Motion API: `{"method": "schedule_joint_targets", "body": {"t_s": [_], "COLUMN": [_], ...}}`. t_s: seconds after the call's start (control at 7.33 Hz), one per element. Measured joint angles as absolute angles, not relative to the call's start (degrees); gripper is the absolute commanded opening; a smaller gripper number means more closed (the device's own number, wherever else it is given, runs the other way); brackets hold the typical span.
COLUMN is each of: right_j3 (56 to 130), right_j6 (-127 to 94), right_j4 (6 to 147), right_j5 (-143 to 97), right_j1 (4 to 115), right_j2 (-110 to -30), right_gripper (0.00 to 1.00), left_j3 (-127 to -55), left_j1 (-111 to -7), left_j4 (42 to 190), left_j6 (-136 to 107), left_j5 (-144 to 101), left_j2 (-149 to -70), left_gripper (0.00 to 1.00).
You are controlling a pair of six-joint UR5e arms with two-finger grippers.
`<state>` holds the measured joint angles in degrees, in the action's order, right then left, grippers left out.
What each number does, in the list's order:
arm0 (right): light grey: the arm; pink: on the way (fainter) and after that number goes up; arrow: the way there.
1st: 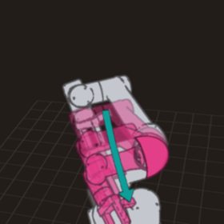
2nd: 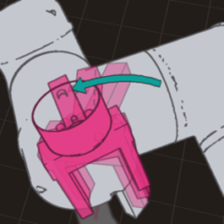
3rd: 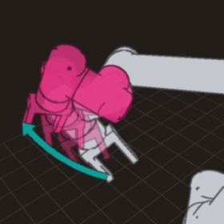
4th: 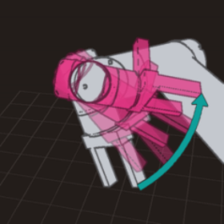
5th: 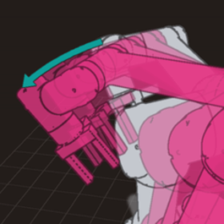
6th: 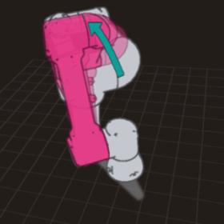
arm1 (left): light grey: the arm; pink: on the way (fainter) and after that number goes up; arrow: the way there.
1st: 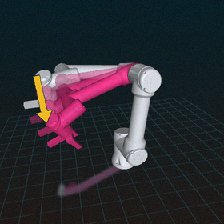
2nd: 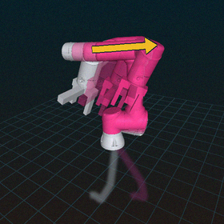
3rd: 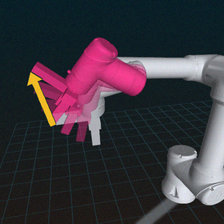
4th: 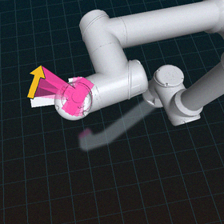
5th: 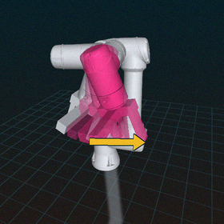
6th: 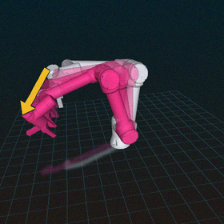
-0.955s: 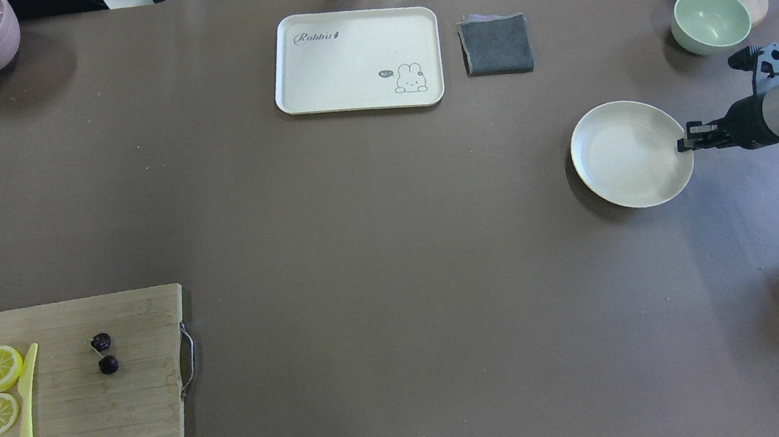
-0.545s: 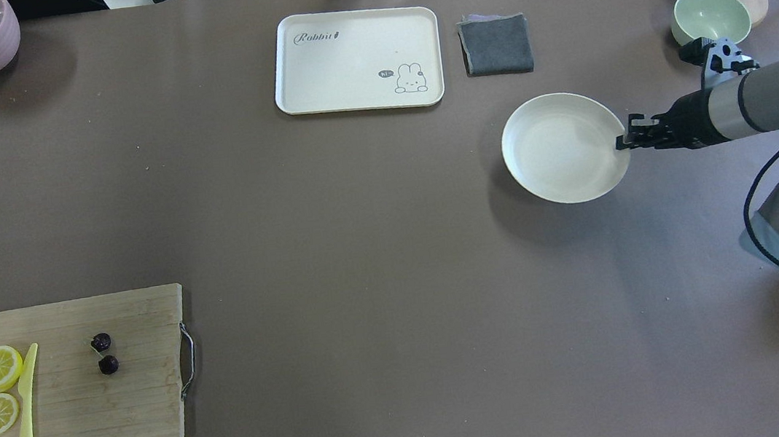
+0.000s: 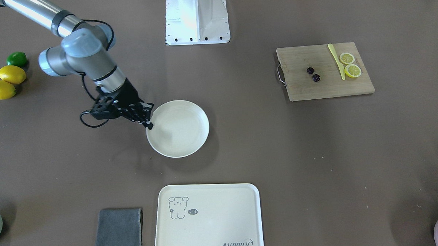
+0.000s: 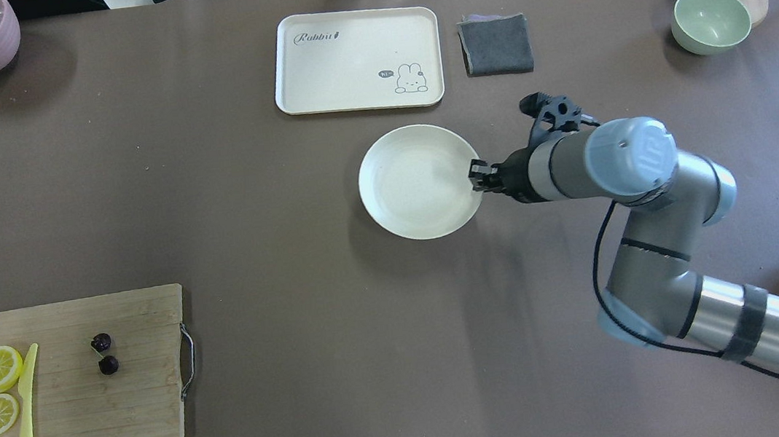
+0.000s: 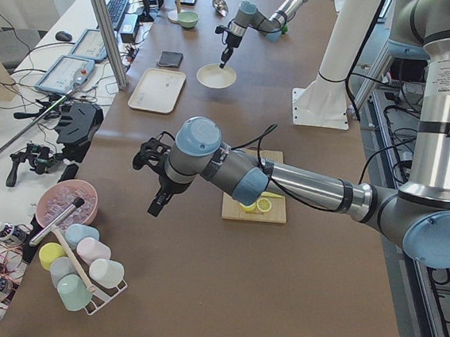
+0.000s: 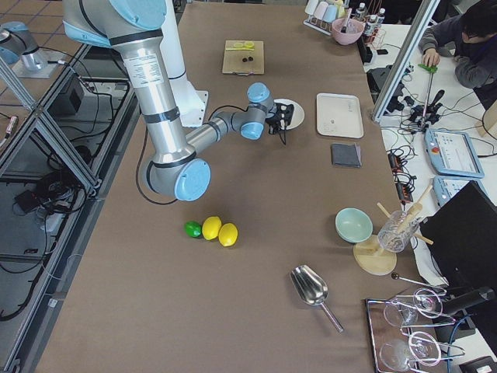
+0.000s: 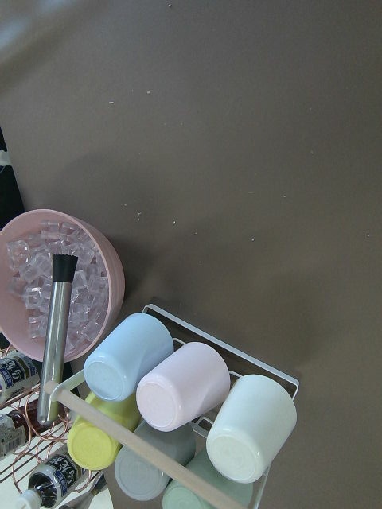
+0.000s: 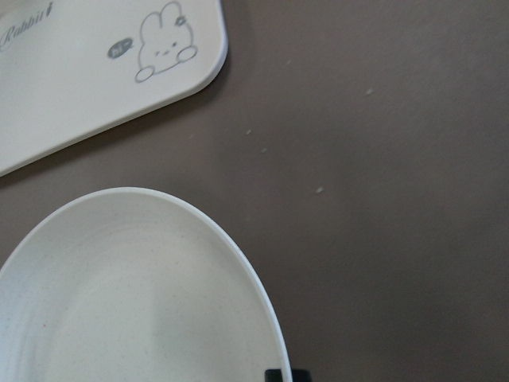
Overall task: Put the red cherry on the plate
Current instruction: 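Push the white plate with the right gripper toward the table center, then withdraw the right arm while the left gripper reaches toward the cutting board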
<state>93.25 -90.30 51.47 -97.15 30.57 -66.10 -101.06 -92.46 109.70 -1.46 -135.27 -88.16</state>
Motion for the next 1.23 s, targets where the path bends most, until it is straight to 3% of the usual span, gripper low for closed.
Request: {"method": "schedule_joint_targets", "body": {"t_s": [0.14,0.27,0.41,0.82,1.23], "right_j3": [93.22,93.15,93.13,95.28,104.45], "right_j6": [-92.21,-93.55,-94.00,-92.00,-80.92], "right_j4": [54.73,56.83,58.10,61.58,77.24], "right_j5": [-93.32,-90.69,-88.99,-87.31,-98.46], "right_j1": [26.75,24.01,22.52,22.76,33.54], "right_j2": [-63.09,-61.05,-60.02,-59.77,-60.69], "right_gripper": [0.00,0.70,0.99,1.00,1.00], "left_j3": [-101.02,-101.01,-101.01,-101.33,-104.61], "left_j1": [-92.46,-92.46,-92.46,-91.33,-84.43], "left_j4": [109.69,109.69,109.69,109.74,119.02], "left_j6": [-1.53,-1.72,-2.00,-4.01,-24.98], "left_j5": [-136.14,-136.87,-137.22,-138.21,-140.52], "left_j2": [-88.16,-88.17,-88.21,-88.24,-84.80], "left_gripper": [0.98,0.98,0.98,0.98,0.98]}}
